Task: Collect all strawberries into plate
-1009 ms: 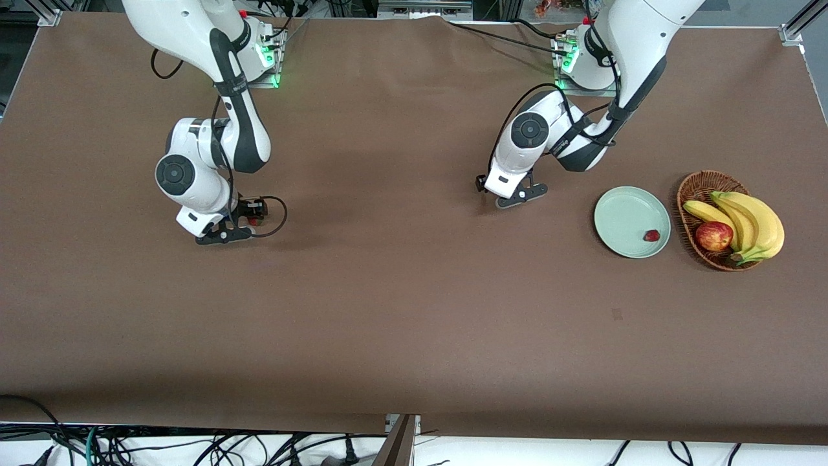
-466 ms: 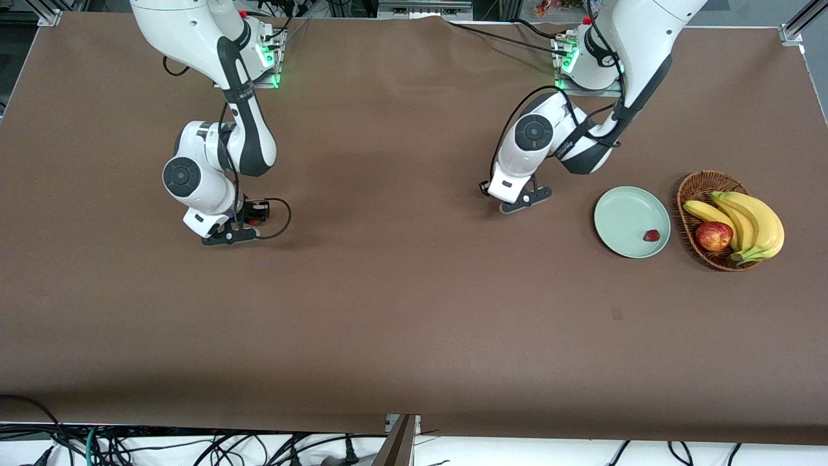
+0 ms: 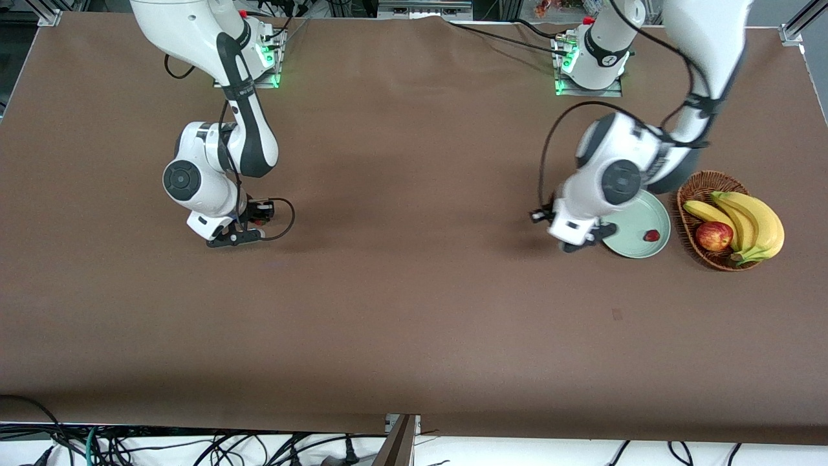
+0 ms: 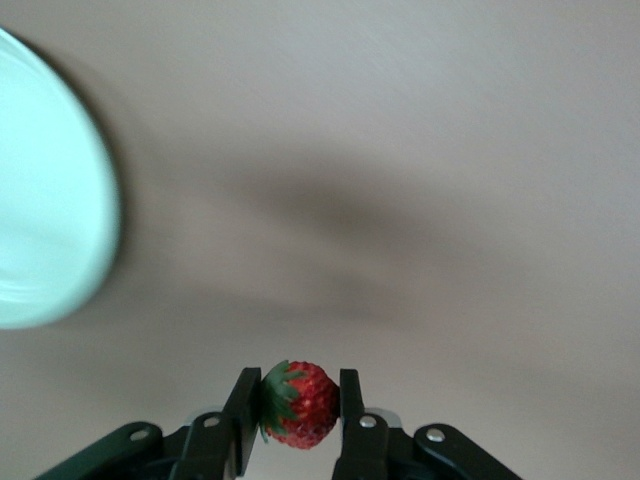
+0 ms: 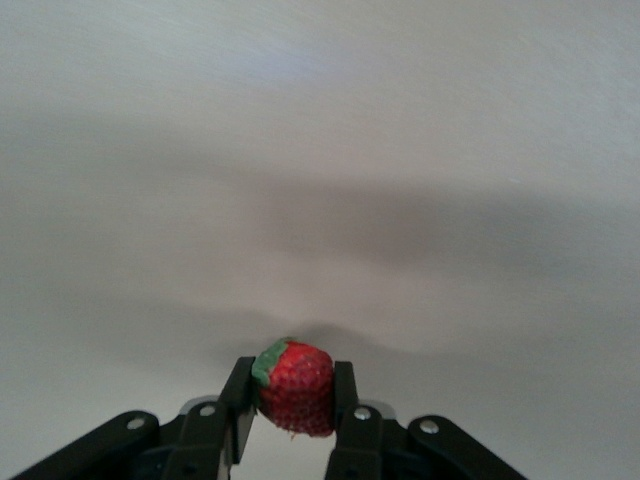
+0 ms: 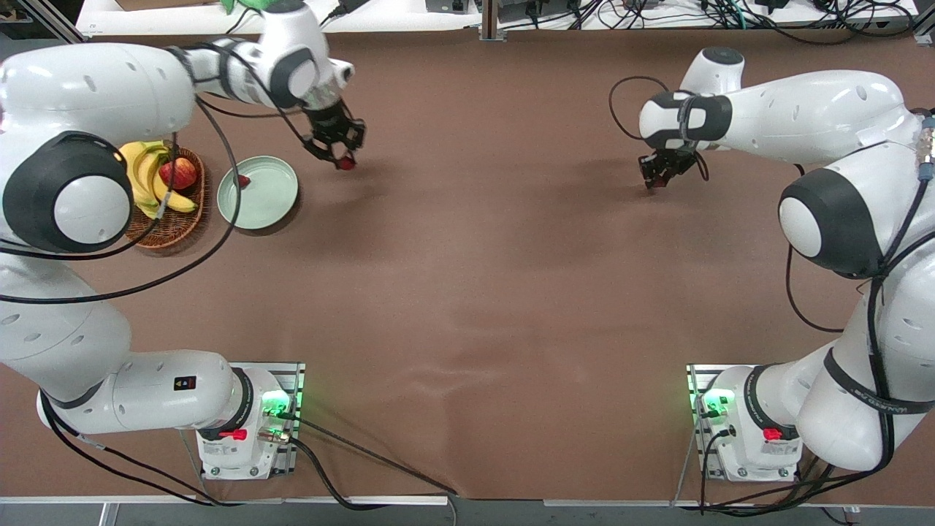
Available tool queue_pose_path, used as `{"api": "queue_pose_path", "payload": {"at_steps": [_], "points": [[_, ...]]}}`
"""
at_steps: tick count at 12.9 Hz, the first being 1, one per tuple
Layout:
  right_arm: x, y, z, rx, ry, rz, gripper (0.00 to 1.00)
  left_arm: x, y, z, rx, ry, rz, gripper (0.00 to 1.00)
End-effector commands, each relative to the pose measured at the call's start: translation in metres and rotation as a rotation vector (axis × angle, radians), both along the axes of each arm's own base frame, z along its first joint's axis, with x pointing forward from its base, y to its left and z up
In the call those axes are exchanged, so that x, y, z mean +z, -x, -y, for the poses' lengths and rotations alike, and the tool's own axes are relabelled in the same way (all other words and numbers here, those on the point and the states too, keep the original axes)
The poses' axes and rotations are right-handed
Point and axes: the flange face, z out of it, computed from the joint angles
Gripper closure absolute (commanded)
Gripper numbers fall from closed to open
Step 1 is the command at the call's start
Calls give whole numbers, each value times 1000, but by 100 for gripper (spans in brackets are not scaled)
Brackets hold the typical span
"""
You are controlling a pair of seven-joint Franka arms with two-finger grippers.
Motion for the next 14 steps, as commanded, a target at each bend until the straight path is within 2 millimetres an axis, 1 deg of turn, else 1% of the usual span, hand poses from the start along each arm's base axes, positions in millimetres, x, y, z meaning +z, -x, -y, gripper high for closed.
{"api": "queue_pose_path", "payload": {"at_steps": [1, 3, 4, 5, 6, 7, 8, 9, 10, 11, 12, 13, 14], "points": [[64, -23, -47, -10, -81, 13, 86, 16, 0, -80, -107, 39, -31, 75], [109, -38, -104, -81, -101, 9, 85, 3, 0, -142, -190, 66, -35, 75], [130, -42, -146, -119, -110, 31, 85, -6, -1, -163, -227, 78, -28, 75], [136, -42, -185, -189, -107, 38, 85, -17, 3, -179, -246, 80, -16, 75], [135, -37, -225, -248, -108, 34, 85, -36, 8, -186, -271, 83, 3, 75], [130, -32, -259, -306, -105, 26, 85, -55, 13, -199, -283, 78, 35, 75], [125, -25, -292, -358, -112, 21, 83, -69, 16, -206, -300, 74, 56, 75], [119, -20, -323, -392, -124, 23, 83, -77, 16, -210, -301, 70, 62, 75], [110, -15, -352, -433, -135, 36, 83, -82, 16, -210, -301, 69, 65, 75], [98, -6, -381, -491, -145, 58, 82, -84, 16, -210, -301, 68, 68, 74], [82, 5, -408, -561, -171, 92, 80, -85, 17, -210, -301, 69, 65, 56], [68, 15, -428, -631, -210, 127, 79, -83, 17, -210, -304, 70, 62, 2], [56, 23, -442, -683, -247, 152, 79, -78, 15, -205, -312, 71, 62, 0]]}}
